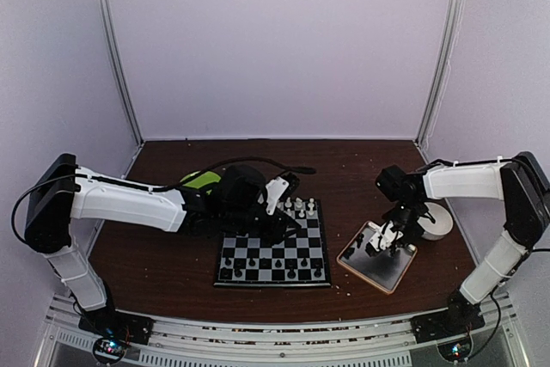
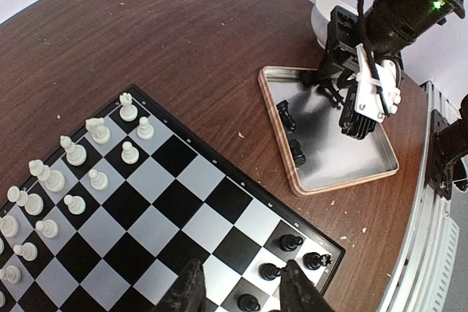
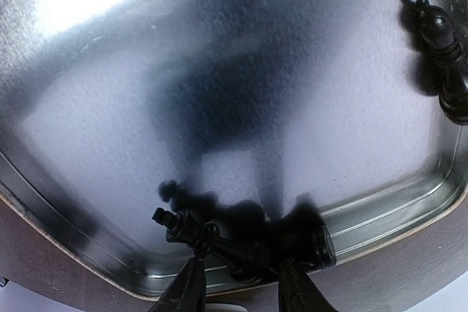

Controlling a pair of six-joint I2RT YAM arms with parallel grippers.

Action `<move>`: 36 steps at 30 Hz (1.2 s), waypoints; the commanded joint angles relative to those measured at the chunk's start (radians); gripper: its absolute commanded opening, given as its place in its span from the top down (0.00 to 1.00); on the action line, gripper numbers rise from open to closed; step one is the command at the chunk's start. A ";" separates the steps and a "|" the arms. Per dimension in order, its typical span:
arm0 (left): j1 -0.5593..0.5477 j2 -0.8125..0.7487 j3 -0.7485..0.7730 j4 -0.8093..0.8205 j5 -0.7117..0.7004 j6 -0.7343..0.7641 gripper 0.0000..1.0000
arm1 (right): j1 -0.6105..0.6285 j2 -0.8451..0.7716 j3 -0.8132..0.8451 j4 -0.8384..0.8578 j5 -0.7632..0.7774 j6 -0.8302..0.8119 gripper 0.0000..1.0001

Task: Set up the chess pieces on the board
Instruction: Pick up the king from the storage box.

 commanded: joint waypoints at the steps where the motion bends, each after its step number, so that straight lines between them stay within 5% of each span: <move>1: -0.005 -0.016 0.001 0.046 -0.008 -0.010 0.65 | 0.005 0.041 -0.014 0.016 0.002 0.010 0.65; 14: -0.006 0.007 0.018 0.050 0.002 -0.008 0.65 | 0.013 0.054 0.055 -0.126 -0.176 0.248 0.68; 36: -0.006 0.004 0.014 0.062 0.016 -0.014 0.65 | -0.013 0.072 -0.005 -0.048 -0.015 0.361 0.67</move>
